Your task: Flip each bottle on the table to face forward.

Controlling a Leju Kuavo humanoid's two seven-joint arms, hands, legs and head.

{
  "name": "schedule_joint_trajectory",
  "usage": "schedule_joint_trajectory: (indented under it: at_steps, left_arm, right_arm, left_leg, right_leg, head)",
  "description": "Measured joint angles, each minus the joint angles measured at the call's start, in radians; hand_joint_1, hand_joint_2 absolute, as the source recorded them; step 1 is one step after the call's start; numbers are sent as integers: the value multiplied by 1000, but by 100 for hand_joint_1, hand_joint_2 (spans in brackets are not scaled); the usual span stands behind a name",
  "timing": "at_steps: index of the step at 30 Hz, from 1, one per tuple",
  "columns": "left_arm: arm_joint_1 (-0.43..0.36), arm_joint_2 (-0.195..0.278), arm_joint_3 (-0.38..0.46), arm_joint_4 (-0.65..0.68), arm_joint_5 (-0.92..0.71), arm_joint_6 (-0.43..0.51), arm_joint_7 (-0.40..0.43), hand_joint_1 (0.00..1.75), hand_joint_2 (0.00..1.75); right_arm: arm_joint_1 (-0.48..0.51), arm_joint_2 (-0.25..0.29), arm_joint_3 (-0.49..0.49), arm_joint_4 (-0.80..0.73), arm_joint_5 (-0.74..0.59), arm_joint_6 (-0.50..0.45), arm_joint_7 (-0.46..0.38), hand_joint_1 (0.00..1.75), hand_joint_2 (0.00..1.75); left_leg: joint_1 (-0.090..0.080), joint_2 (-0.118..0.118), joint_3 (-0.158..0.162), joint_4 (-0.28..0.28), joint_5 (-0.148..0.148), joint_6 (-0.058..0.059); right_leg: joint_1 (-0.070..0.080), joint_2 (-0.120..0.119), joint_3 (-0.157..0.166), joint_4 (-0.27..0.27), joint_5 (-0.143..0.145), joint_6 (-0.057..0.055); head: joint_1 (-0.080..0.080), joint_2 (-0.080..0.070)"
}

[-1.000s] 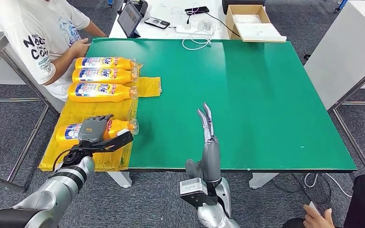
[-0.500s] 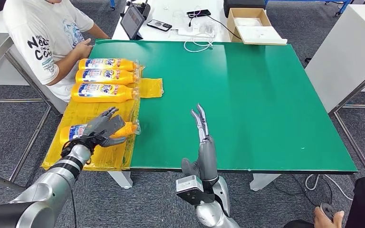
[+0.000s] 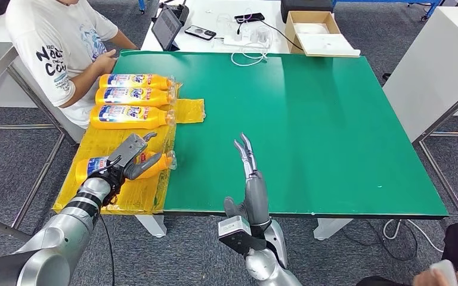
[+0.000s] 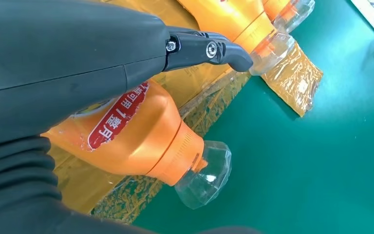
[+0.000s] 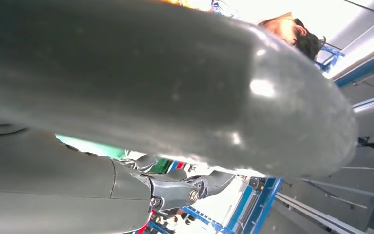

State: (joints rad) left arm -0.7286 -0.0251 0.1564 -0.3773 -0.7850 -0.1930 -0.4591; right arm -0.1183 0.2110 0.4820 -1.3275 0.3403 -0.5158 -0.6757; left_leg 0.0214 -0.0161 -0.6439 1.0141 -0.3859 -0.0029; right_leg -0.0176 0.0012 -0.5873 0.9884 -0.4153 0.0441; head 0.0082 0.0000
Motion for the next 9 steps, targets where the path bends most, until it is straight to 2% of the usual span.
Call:
schedule_joint_trajectory:
  at_steps: [1,3,5,8,9]
  left_arm:
    - [1,-2,3,0,5,11,-4,0,0]
    - [6,-9,13,-2,25,68,-23,0,87]
    - [22,-22,25,-16,54,216,-76,0,175]
    - [74,-55,43,-86,153,591,-193,0,175]
    - [84,-62,45,-103,176,658,-211,0,175]
  right_arm:
    - [0,0,-1,1,0,0,0,0,0]
    - [1,0,-2,3,2,0,1,0,0]
    - [3,1,-2,2,12,0,8,0,0]
    - [15,4,-3,2,39,-3,24,0,0]
    - [18,5,-3,2,43,-4,27,0,0]
  left_leg:
    - [0,0,0,0,0,0]
    - [0,0,0,0,0,0]
    - [0,1,-1,0,0,0]
    - [0,4,-5,0,0,0]
    - [0,5,-5,0,0,0]
  right_leg:
    - [0,0,0,0,0,0]
    - [0,0,-1,0,0,0]
    - [0,0,-2,0,0,0]
    - [0,1,-7,0,2,-2]
    - [0,2,-7,0,3,-3]
  head:
    - [0,0]
    - [0,0]
    - [0,0]
    - [1,0]
    - [1,0]
